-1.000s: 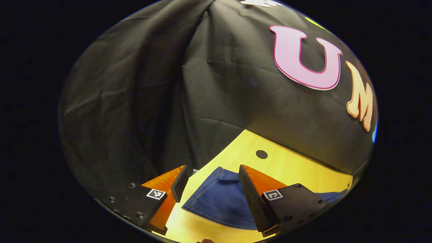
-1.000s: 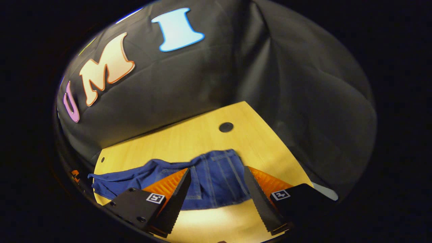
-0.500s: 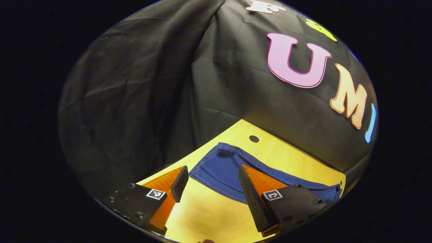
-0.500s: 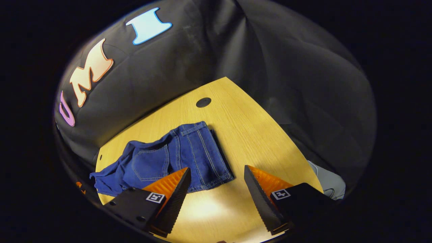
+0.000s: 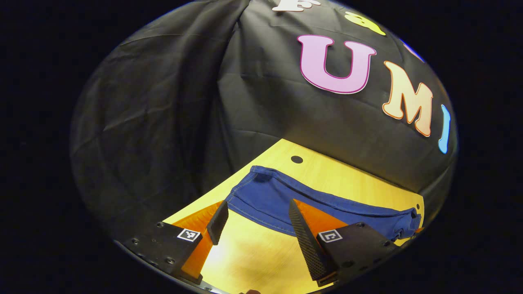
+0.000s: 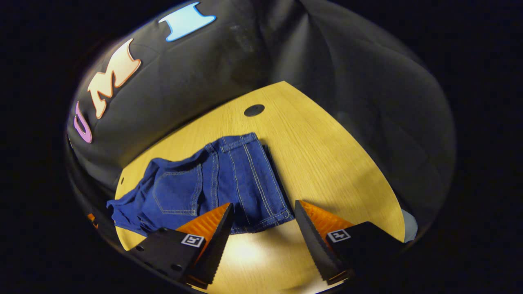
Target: Grasp the waist and the cuffs of the jeans and fold them to make the two legs overlap; first hold the waist and fold one-third of the jeans toward the cuffs, then hold the cuffs and fold the remaining one-third in the same direction to finish folding.
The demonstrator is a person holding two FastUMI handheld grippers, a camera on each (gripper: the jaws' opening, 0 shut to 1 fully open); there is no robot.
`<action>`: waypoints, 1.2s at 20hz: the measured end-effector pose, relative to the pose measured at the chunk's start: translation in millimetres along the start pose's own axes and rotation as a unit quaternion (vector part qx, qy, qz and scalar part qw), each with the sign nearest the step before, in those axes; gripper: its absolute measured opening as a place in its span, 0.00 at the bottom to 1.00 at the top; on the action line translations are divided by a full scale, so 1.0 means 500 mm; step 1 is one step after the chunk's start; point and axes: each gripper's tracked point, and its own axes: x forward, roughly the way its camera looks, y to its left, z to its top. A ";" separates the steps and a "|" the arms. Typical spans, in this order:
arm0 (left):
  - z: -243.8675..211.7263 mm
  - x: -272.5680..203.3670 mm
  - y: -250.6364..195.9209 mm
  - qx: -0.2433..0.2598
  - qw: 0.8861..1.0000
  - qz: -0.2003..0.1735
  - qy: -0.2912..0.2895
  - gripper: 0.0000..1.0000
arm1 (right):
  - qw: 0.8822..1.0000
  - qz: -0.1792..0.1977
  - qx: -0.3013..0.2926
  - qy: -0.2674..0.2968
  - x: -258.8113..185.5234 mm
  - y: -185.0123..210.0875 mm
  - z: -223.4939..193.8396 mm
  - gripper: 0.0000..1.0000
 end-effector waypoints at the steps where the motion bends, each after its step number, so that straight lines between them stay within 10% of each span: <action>1: -0.002 0.001 -0.002 0.002 1.000 0.000 -0.001 0.89 | 1.000 0.000 -0.005 -0.002 0.002 0.002 -0.002 0.81; 4: -0.003 0.001 -0.004 0.001 1.000 -0.002 -0.001 0.89 | 1.000 0.017 0.009 -0.003 0.012 0.023 -0.009 0.71; 9: -0.004 0.002 -0.021 -0.001 1.000 -0.012 -0.001 0.89 | 0.998 0.037 0.051 0.000 0.021 0.039 -0.010 0.28; 14: -0.030 -0.002 -0.035 0.002 1.000 -0.024 0.009 0.89 | 0.997 0.038 0.058 -0.012 0.018 0.042 -0.001 0.11; 24: -0.033 0.050 -0.031 -0.014 0.998 -0.062 0.022 0.89 | 0.988 0.071 0.081 -0.109 -0.115 0.149 0.139 0.08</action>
